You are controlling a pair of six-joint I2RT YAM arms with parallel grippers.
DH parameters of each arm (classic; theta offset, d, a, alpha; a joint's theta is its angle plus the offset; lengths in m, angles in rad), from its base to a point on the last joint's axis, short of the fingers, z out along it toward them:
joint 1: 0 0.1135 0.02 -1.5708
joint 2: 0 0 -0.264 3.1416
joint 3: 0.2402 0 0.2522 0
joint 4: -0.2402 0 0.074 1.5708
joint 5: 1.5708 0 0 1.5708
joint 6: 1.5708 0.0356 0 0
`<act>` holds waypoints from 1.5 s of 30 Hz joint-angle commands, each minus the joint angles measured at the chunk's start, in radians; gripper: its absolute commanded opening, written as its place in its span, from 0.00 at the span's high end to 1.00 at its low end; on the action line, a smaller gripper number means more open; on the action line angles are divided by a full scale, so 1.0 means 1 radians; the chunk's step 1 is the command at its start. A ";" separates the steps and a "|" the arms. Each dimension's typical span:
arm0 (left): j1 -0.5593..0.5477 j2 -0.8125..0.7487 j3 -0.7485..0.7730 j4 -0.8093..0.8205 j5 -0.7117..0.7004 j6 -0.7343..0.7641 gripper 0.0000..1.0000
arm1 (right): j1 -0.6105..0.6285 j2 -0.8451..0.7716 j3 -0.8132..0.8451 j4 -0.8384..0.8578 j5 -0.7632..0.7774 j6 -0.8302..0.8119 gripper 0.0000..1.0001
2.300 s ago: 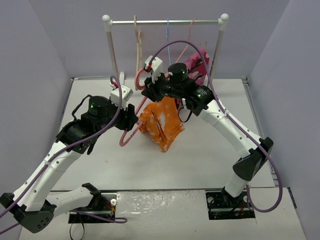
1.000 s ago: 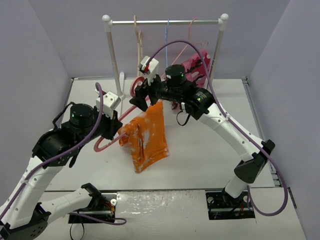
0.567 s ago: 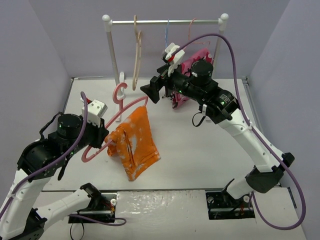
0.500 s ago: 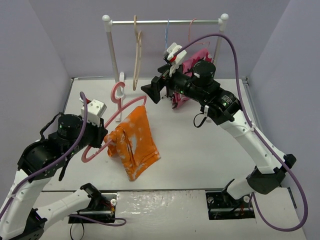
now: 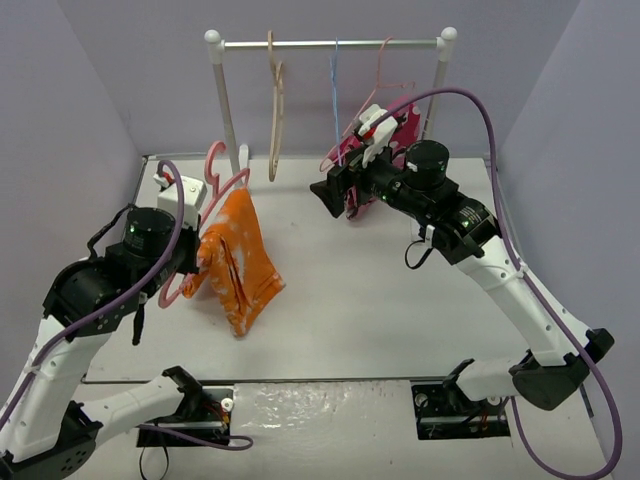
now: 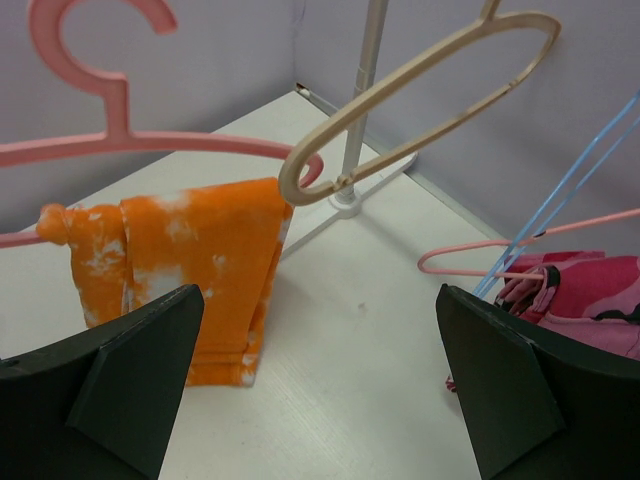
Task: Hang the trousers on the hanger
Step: Place the hanger at the clothesline.
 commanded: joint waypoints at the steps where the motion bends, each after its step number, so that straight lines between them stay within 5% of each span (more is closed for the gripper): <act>1: 0.027 0.109 0.128 0.335 -0.066 0.028 1.00 | -0.024 -0.087 -0.044 0.078 0.015 0.024 0.00; 8: 0.216 0.298 0.242 0.508 0.080 -0.019 1.00 | -0.053 -0.201 -0.137 0.080 0.054 0.043 0.00; 23: 0.238 0.632 0.664 0.639 0.078 0.036 1.00 | -0.068 -0.361 -0.269 0.078 0.113 0.072 0.00; 45: 0.179 0.825 0.828 0.692 0.265 0.010 1.00 | -0.068 -0.356 -0.294 0.065 0.109 0.112 0.00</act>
